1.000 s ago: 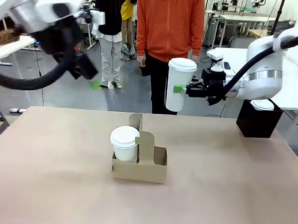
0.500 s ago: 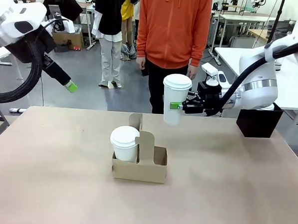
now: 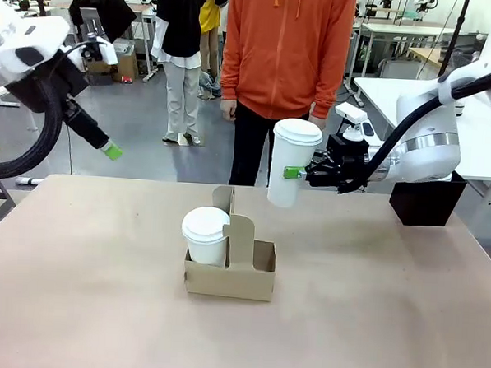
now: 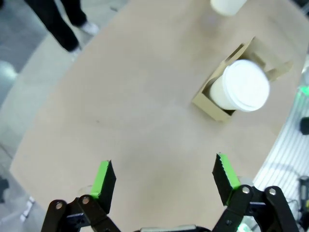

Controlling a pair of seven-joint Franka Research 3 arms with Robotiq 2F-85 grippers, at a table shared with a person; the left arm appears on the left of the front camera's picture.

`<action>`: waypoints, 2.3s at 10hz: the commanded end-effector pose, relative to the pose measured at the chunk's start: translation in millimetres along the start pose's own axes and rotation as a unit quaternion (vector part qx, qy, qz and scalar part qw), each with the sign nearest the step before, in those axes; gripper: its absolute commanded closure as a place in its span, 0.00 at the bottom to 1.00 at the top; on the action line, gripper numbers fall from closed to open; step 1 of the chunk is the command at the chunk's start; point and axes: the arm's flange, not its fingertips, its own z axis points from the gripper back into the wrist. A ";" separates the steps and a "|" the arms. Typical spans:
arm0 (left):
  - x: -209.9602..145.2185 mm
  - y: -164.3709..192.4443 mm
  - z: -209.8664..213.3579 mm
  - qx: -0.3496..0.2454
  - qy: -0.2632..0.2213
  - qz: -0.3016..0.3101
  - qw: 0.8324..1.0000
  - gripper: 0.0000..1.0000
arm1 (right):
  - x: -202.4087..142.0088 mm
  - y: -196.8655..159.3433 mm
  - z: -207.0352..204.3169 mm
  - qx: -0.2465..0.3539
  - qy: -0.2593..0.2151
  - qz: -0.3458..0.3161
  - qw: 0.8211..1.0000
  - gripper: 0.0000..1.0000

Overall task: Pour a drink into a cup and package it in a carrier.
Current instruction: Insert the held 600 ml Paper Cup into the Cup Carrier.

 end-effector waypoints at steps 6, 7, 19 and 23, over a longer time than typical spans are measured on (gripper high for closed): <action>-33.0 62.5 -51.4 0.018 -0.102 -0.104 0.989 0.00 | -27.1 30.1 -56.9 0.073 0.014 -0.055 0.996 0.20; -37.0 67.4 -57.6 0.019 -0.100 -0.119 0.988 0.00 | -33.5 33.8 -62.2 0.075 0.017 -0.061 0.995 0.20; -37.8 68.0 -58.3 0.023 -0.083 -0.108 0.990 0.00 | -106.9 47.3 -78.1 0.115 0.028 -0.055 0.991 0.20; -37.8 68.0 -58.3 0.023 -0.083 -0.108 0.990 0.00 | -126.8 42.7 -78.4 0.133 0.060 -0.007 0.989 0.20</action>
